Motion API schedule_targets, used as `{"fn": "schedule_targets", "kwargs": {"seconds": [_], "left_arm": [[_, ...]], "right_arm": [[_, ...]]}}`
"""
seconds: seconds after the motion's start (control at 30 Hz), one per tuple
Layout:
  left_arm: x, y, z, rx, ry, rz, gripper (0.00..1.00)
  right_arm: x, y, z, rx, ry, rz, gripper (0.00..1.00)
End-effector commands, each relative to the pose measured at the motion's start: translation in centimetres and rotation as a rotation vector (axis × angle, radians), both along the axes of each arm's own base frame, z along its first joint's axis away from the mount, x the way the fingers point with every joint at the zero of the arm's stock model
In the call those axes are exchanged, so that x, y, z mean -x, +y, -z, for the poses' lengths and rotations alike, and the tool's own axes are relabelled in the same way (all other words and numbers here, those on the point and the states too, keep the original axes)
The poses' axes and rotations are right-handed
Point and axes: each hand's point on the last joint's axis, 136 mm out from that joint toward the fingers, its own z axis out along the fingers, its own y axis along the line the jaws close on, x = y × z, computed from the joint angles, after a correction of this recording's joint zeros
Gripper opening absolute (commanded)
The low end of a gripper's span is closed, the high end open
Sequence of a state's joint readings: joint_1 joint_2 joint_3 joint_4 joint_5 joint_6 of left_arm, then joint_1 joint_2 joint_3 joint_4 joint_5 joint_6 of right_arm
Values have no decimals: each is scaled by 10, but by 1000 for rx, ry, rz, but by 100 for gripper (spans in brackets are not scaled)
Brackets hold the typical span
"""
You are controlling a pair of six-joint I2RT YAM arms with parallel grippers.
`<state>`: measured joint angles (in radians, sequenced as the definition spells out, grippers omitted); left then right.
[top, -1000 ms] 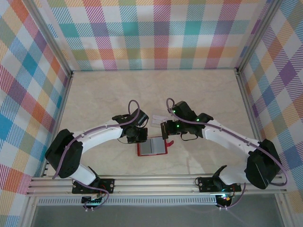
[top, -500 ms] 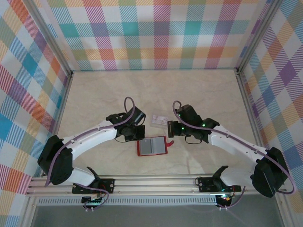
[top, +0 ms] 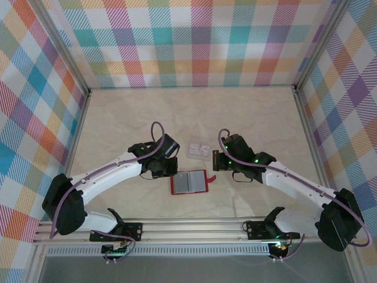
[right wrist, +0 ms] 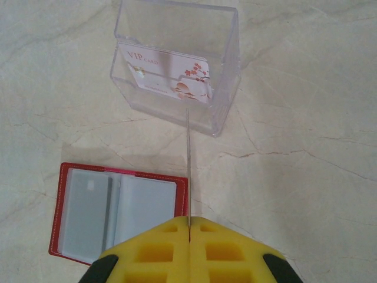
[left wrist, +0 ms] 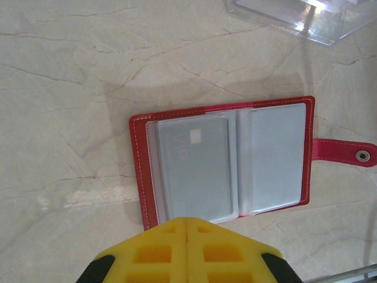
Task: Take the credit cards out of the card holder
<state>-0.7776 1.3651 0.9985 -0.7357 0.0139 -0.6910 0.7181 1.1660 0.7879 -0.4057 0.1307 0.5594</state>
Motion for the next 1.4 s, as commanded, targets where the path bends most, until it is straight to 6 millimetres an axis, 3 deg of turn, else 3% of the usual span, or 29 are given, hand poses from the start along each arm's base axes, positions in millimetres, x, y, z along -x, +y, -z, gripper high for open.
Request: {"fn": "schedule_targets", "kwargs": {"seconds": [0.0, 0.47, 1.13, 1.37], "left_arm": [[2, 0, -13, -5, -18, 3, 7], [-2, 0, -16, 0, -59, 23, 8], [-18, -1, -19, -41, -100, 29, 9], [-20, -5, -3, -9, -73, 21, 9]], "right_arm": [[-2, -6, -6, 23, -28, -5, 4], [0, -21, -24, 103, -59, -11, 4], [-14, 19, -40, 195, -72, -374, 3], [-14, 34, -35, 223, -39, -587, 2]]}}
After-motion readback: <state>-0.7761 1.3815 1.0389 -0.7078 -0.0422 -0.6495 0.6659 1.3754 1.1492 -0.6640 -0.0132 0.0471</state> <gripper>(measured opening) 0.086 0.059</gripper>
